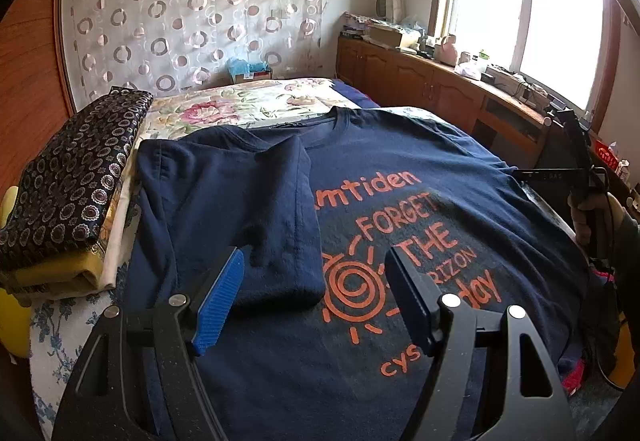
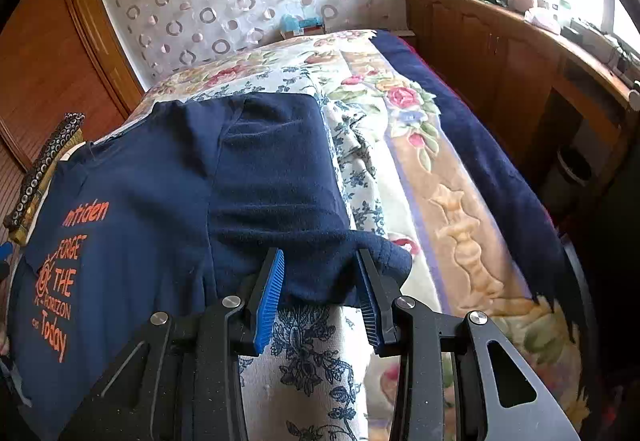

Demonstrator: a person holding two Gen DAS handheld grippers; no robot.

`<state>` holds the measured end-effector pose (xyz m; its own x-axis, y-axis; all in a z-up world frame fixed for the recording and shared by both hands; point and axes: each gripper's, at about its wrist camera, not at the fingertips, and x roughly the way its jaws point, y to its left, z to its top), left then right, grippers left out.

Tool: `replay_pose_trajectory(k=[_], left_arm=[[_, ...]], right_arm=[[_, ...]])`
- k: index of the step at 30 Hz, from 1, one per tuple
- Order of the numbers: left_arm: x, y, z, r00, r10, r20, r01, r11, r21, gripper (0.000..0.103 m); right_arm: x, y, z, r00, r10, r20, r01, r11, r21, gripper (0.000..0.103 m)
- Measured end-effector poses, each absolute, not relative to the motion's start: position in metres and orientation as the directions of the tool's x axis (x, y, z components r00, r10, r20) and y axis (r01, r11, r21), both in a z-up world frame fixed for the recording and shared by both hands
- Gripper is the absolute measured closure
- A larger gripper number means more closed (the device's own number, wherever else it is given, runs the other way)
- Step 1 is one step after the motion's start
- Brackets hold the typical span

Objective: Fold small clothes

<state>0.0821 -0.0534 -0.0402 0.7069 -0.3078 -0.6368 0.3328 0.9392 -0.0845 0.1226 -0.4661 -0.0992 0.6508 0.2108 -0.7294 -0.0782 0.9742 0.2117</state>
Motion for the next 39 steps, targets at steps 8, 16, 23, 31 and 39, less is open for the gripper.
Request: replay_pose_trajectory(k=[8, 16, 23, 31, 39], left_arm=[[0.082, -0.056, -0.043, 0.702, -0.308, -0.642, 0.333, 0.939, -0.087, 0.029], [0.085, -0.056, -0.05, 0.693, -0.297, -0.657, 0.32, 0.943, -0.09, 0.029], [0.085, -0.055, -0.05, 0.695, -0.297, -0.655, 0.318, 0.944, -0.09, 0.029], [0.087, -0.053, -0.044, 0.709, -0.289, -0.644, 0.31, 0.947, -0.084, 0.029], [0.086, -0.055, -0.04, 0.714, -0.292, -0.636, 0.312, 0.946, -0.083, 0.029]], right_arm=[[0.13, -0.462, -0.097, 0.66, 0.19, -0.727, -0.107, 0.981, 0.16, 0.092], [0.119, -0.444, -0.081, 0.728, 0.119, -0.675, -0.112, 0.992, 0.055, 0.099], [0.103, -0.404, -0.047, 0.79, 0.204, -0.578, -0.214, 0.975, 0.051, 0.099], [0.08, -0.344, -0.064, 0.693, 0.367, -0.62, -0.407, 0.91, 0.084, 0.099], [0.086, -0.348, -0.085, 0.642, 0.363, -0.675, -0.407, 0.908, 0.102, 0.098]])
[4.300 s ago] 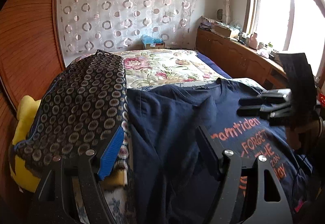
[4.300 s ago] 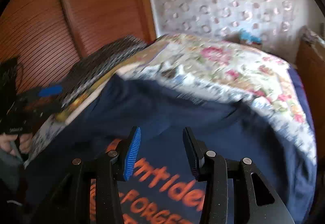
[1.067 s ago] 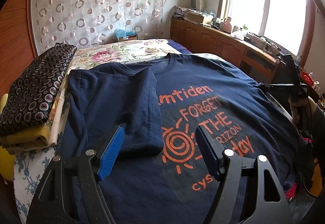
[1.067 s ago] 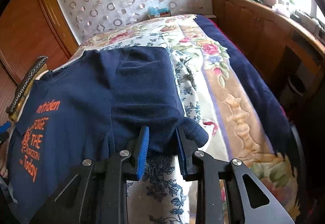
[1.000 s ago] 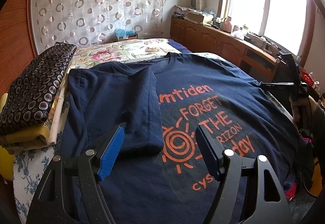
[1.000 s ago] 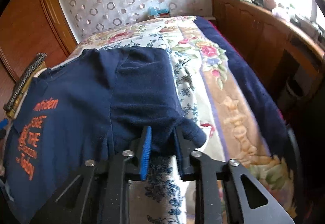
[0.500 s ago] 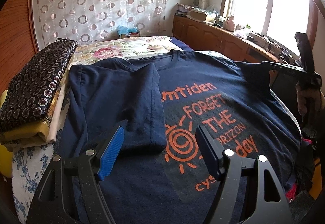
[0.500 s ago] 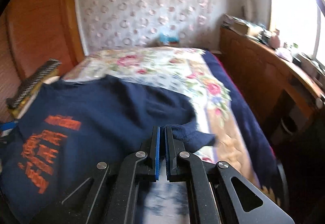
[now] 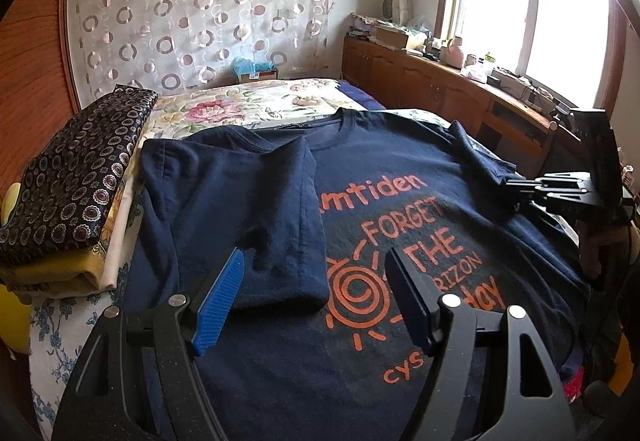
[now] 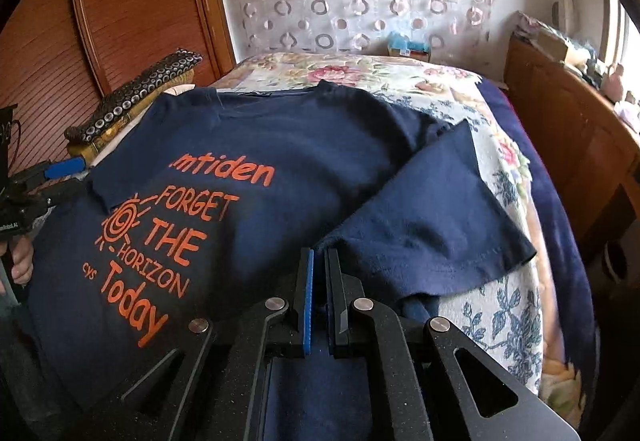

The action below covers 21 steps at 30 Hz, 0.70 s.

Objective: Fold small clothes

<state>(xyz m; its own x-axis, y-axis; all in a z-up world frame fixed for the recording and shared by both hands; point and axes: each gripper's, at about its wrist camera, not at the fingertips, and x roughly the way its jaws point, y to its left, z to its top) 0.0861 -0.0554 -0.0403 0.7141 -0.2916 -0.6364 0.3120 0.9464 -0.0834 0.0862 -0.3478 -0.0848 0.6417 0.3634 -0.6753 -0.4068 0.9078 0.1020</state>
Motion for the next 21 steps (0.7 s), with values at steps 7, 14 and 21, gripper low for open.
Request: replay_pose_trajectory(k=[7, 14, 21], left_arm=[[0.084, -0.057, -0.035, 0.721, -0.316, -0.617, 0.327, 0.94, -0.099, 0.024], [0.09, -0.063, -0.032, 0.71, -0.336, -0.619, 0.349, 0.931, -0.106, 0.023], [0.092, -0.067, -0.031, 0.701, -0.351, -0.621, 0.364, 0.925, -0.112, 0.02]], right_arm=[[0.072, -0.354, -0.06, 0.704, 0.347, -0.62, -0.377, 0.922, 0.089, 0.062], [0.082, -0.385, -0.055, 0.753, 0.259, -0.605, -0.278, 0.958, 0.064, 0.06], [0.127, -0.4, -0.094, 0.694, 0.162, -0.701, -0.176, 0.983, 0.054, 0.06]])
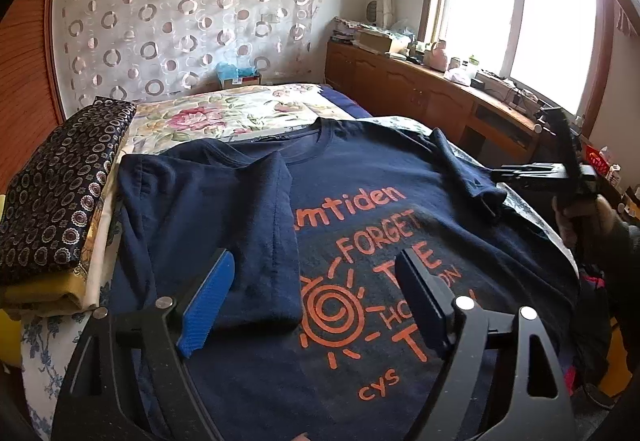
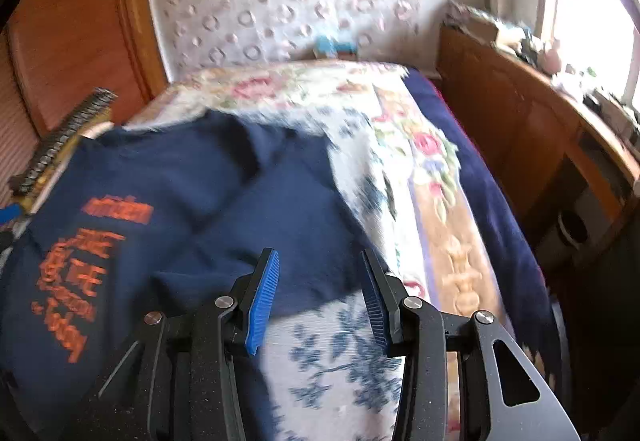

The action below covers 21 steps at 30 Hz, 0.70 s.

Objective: Fold small clothes

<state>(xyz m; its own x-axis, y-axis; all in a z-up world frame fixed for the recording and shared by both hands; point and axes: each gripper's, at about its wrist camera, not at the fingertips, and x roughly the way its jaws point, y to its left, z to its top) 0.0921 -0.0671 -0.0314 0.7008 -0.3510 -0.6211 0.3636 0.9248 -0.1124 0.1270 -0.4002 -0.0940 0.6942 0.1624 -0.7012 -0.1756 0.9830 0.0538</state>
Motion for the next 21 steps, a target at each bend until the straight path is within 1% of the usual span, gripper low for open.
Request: replay_pose_trajectory(k=[3, 10, 12, 13, 14, 16, 21], left_arm=[[0.092, -0.067, -0.032, 0.7, -0.35, -0.623, 0.363, 0.925, -0.113, 0.02], [0.09, -0.066, -0.033, 0.713, -0.324, -0.622, 0.343, 0.935, -0.094, 0.02], [0.089, -0.065, -0.034, 0.712, -0.326, -0.622, 0.342, 0.935, -0.098, 0.02], [0.088, -0.064, -0.034, 0.713, -0.324, -0.622, 0.34, 0.935, -0.097, 0.02], [0.088, -0.064, -0.034, 0.714, -0.322, -0.622, 0.338, 0.936, -0.096, 0.02], [0.087, -0.062, -0.034, 0.715, -0.322, -0.621, 0.336, 0.937, -0.099, 0.02], [0.085, -0.057, -0.033, 0.72, -0.317, -0.617, 0.327, 0.94, -0.102, 0.02]], right_arm=[[0.137, -0.402, -0.105, 0.677, 0.15, -0.72, -0.156, 0.986, 0.059, 0.06], [0.152, -0.404, -0.102, 0.673, 0.14, -0.726, -0.141, 0.988, 0.059, 0.06], [0.15, -0.402, -0.101, 0.677, 0.123, -0.725, -0.144, 0.989, 0.033, 0.066], [0.148, -0.4, -0.101, 0.679, 0.123, -0.724, -0.155, 0.988, 0.022, 0.077], [0.146, -0.399, -0.1, 0.676, 0.131, -0.725, -0.172, 0.985, 0.018, 0.096], [0.145, -0.398, -0.101, 0.673, 0.125, -0.729, -0.189, 0.982, -0.005, 0.099], [0.144, -0.382, -0.083, 0.695, 0.208, -0.688, -0.262, 0.965, 0.028, 0.1]])
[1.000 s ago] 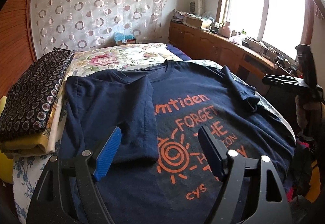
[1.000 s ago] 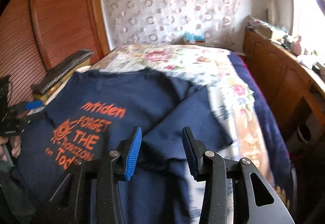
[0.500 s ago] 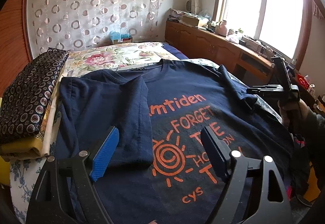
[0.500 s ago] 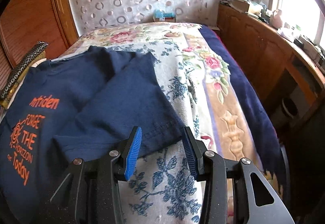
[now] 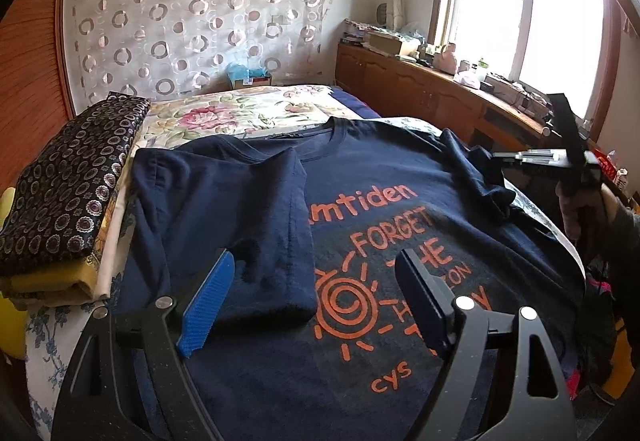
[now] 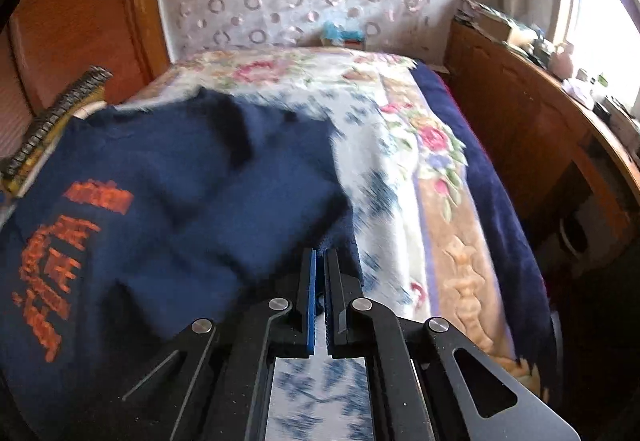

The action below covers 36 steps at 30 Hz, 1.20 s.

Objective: Fold small clothes

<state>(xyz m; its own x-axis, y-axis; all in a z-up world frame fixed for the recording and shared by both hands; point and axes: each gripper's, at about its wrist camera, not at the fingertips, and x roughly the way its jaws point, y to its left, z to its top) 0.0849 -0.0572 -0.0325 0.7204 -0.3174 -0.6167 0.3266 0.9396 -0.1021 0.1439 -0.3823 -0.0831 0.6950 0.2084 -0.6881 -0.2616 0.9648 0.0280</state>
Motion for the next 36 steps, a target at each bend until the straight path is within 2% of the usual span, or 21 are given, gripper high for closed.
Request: replay_pose_trajectory(k=[8, 15, 19, 21, 23, 25, 36], left_arm=[[0.084, -0.042, -0.03, 0.734, -0.299, -0.61, 0.299, 0.949, -0.105, 0.02], [0.083, -0.037, -0.03, 0.737, -0.289, -0.611, 0.288, 0.952, -0.103, 0.02], [0.082, -0.037, -0.03, 0.739, -0.29, -0.608, 0.286, 0.952, -0.106, 0.02], [0.082, -0.037, -0.03, 0.739, -0.291, -0.608, 0.286, 0.952, -0.108, 0.02], [0.081, -0.036, -0.03, 0.737, -0.295, -0.608, 0.287, 0.951, -0.112, 0.02], [0.08, -0.038, -0.031, 0.735, -0.299, -0.609, 0.29, 0.95, -0.115, 0.02], [0.083, -0.045, -0.035, 0.718, -0.307, -0.624, 0.306, 0.945, -0.113, 0.02]], right_arm=[[0.152, -0.306, -0.04, 0.659, 0.404, -0.634, -0.454, 0.886, 0.093, 0.1], [0.171, -0.259, -0.03, 0.589, 0.481, -0.649, -0.525, 0.839, 0.145, 0.1], [0.175, -0.26, -0.027, 0.611, 0.466, -0.64, -0.519, 0.846, 0.12, 0.09], [0.172, -0.265, -0.03, 0.62, 0.459, -0.637, -0.511, 0.852, 0.117, 0.088], [0.166, -0.273, -0.036, 0.634, 0.43, -0.643, -0.494, 0.864, 0.091, 0.073], [0.156, -0.278, -0.04, 0.642, 0.402, -0.653, -0.482, 0.874, 0.065, 0.067], [0.115, -0.301, -0.072, 0.63, 0.317, -0.709, -0.426, 0.904, 0.026, 0.067]])
